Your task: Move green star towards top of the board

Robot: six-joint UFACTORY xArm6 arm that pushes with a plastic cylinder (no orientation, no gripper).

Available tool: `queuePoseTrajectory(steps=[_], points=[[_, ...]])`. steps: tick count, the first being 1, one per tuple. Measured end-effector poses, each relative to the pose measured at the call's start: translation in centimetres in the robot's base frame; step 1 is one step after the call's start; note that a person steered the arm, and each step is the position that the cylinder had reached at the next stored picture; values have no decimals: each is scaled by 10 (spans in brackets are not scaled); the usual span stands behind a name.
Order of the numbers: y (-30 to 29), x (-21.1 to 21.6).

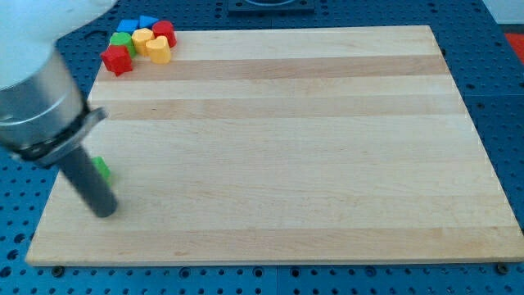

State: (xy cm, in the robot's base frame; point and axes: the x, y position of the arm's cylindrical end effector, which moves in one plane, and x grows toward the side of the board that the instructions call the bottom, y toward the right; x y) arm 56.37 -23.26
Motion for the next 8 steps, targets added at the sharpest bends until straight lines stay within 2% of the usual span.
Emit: queuePoseTrajectory(steps=[1,2,3,4,5,6,7,8], points=[[-52,-8],[-60,-49],[-36,-79],[-50,-58],[-64,-17],[-37,-7],[-20,-34],[-10,-79]])
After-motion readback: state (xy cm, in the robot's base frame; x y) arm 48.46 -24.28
